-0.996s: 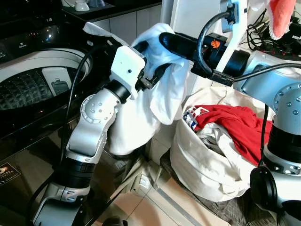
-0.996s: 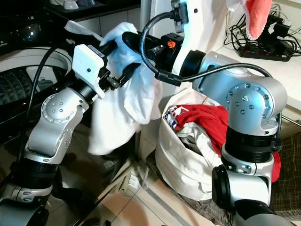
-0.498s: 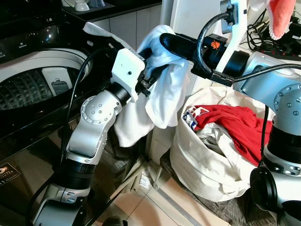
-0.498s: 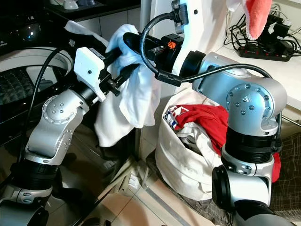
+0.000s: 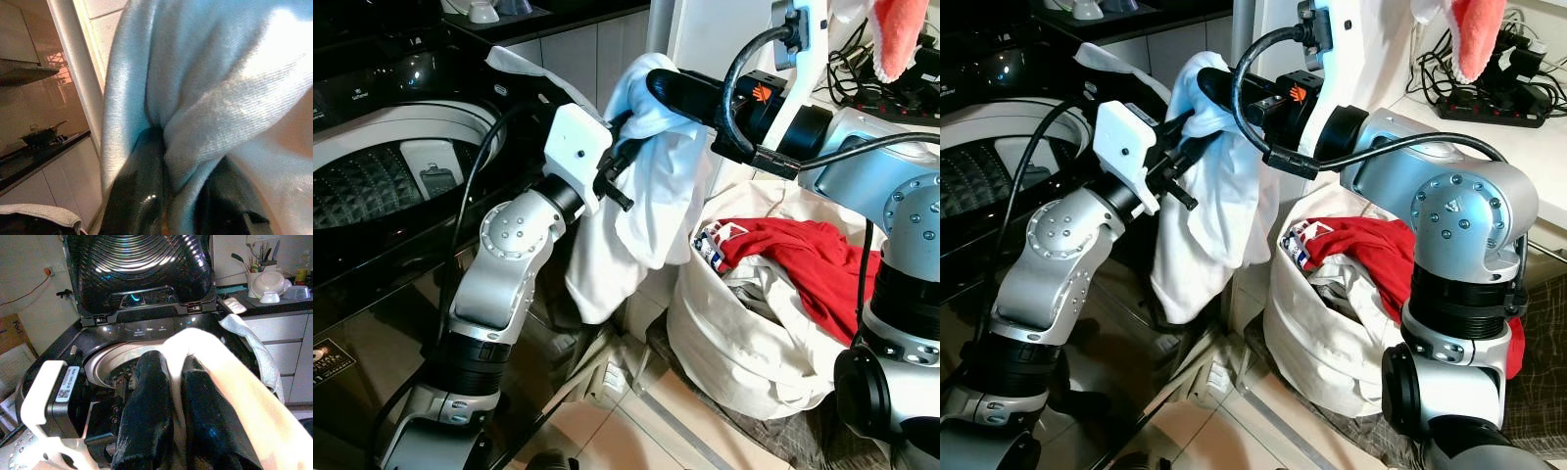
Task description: Clothes washing
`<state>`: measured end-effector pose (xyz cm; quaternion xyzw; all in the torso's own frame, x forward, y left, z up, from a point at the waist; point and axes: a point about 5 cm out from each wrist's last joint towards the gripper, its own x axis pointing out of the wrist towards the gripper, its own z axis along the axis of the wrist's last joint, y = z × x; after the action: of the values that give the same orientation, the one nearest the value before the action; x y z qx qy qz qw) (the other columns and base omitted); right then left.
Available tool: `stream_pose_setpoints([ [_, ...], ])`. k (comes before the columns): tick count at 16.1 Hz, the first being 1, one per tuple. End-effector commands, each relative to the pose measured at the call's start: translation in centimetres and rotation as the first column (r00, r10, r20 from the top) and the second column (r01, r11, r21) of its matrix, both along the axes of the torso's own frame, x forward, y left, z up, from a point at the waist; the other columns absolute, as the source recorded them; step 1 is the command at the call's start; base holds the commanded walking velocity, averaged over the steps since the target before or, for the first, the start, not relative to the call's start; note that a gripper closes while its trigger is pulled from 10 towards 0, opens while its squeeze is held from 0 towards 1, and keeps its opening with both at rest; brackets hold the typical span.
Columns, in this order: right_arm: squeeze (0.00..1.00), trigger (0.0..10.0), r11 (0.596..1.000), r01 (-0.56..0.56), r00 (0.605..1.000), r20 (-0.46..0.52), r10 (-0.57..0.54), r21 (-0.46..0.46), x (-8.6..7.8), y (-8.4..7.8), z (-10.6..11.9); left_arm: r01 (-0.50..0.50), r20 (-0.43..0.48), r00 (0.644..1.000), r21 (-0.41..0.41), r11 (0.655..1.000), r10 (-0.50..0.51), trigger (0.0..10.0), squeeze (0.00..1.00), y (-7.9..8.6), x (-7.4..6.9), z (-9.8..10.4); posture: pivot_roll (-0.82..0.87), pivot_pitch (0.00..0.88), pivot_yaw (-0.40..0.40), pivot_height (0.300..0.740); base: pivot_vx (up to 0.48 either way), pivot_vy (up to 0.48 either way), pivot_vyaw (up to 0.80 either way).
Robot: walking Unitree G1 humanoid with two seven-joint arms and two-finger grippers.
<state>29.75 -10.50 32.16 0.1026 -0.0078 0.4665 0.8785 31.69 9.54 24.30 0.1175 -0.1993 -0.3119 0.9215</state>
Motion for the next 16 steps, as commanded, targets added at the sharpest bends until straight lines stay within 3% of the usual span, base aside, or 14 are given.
stream_pose_setpoints([
  [1,0.00,0.0,1.000,-0.012,1.000,0.019,0.012,0.014,-0.4,-0.2,0.4,-0.053,-0.019,0.998,0.002,0.999,0.053,0.0,0.00,1.0,0.4,-0.1,-0.02,0.000,-0.062,0.740,0.000,0.000,0.00],
  [4,0.00,0.0,1.000,-0.009,1.000,0.018,0.009,0.013,-0.4,-0.1,0.4,-0.105,-0.011,0.994,0.002,0.995,0.105,0.0,0.00,1.8,0.8,0.1,-0.02,0.000,-0.062,0.740,0.000,0.000,0.00],
  [5,0.00,7.5,1.000,-0.003,1.000,0.020,0.002,0.011,-0.4,-0.1,0.3,-0.144,-0.005,0.990,-0.007,0.990,0.144,0.0,0.00,2.3,1.2,0.4,-0.02,0.000,-0.058,0.740,0.000,0.000,0.00],
  [6,0.00,7.5,1.000,0.000,1.000,0.021,0.000,0.010,-0.4,-0.1,0.3,-0.157,-0.001,0.988,-0.011,0.987,0.157,0.0,0.00,2.4,1.3,0.5,-0.02,0.000,-0.058,0.740,0.000,0.000,0.00],
  [7,0.00,10.0,1.000,-0.002,1.000,0.013,0.002,0.018,-0.4,-0.2,0.2,-0.180,0.003,0.984,-0.011,0.984,0.180,0.0,0.00,2.7,1.5,0.6,-0.02,0.000,-0.055,0.740,0.000,0.000,0.00],
  [8,1.00,10.0,1.000,-0.003,1.000,0.010,0.002,0.020,-0.3,-0.3,0.1,-0.258,0.022,0.966,-0.002,0.966,0.258,0.0,0.00,3.7,2.2,1.0,-0.02,0.000,-0.055,0.740,0.000,0.000,0.00],
  [10,1.00,10.0,1.000,-0.006,1.000,0.011,0.006,0.018,-0.4,-0.4,0.1,-0.341,0.056,0.939,0.024,0.940,0.340,0.0,0.00,5.0,3.2,1.7,-0.01,0.000,-0.062,0.740,0.000,0.000,0.00],
  [11,0.22,10.0,1.000,-0.010,0.999,0.038,0.011,-0.010,-0.6,-0.4,0.0,-0.502,0.137,0.859,0.038,0.864,0.493,0.0,0.00,7.7,5.2,4.4,-0.01,0.000,-0.056,0.740,0.000,0.000,0.00],
  [12,0.22,10.0,1.000,-0.016,0.999,0.048,0.017,-0.021,-0.8,-0.3,-0.1,-0.556,0.164,0.823,0.030,0.831,0.544,0.0,0.00,8.7,5.8,5.7,-0.01,0.000,-0.056,0.740,0.000,0.000,0.00],
  [13,0.00,10.0,0.999,-0.019,0.998,0.056,0.021,-0.037,-0.9,-0.1,-0.3,-0.640,0.213,0.754,0.026,0.768,0.622,0.0,0.00,10.3,6.7,7.7,-0.02,0.000,-0.050,0.740,0.000,0.000,0.00],
  [14,0.00,10.0,0.998,-0.010,0.998,0.063,0.014,-0.063,-1.0,0.1,-0.6,-0.707,0.240,0.693,0.044,0.705,0.680,0.0,0.00,11.2,7.3,8.8,-0.02,0.000,-0.045,0.740,0.000,0.000,0.00],
  [15,0.00,10.0,0.994,0.010,0.997,0.071,-0.002,-0.110,-1.1,0.4,-1.3,-0.818,0.324,0.562,0.078,0.570,0.761,0.0,0.00,12.6,7.9,10.7,-0.02,0.000,-0.045,0.740,0.000,0.000,0.00],
  [16,0.00,10.0,0.993,0.016,0.998,0.070,-0.007,-0.121,-1.1,0.5,-1.6,-0.858,0.367,0.495,0.065,0.509,0.788,0.0,0.00,13.1,8.0,11.7,-0.02,0.000,-0.045,0.740,0.000,0.000,0.00],
])
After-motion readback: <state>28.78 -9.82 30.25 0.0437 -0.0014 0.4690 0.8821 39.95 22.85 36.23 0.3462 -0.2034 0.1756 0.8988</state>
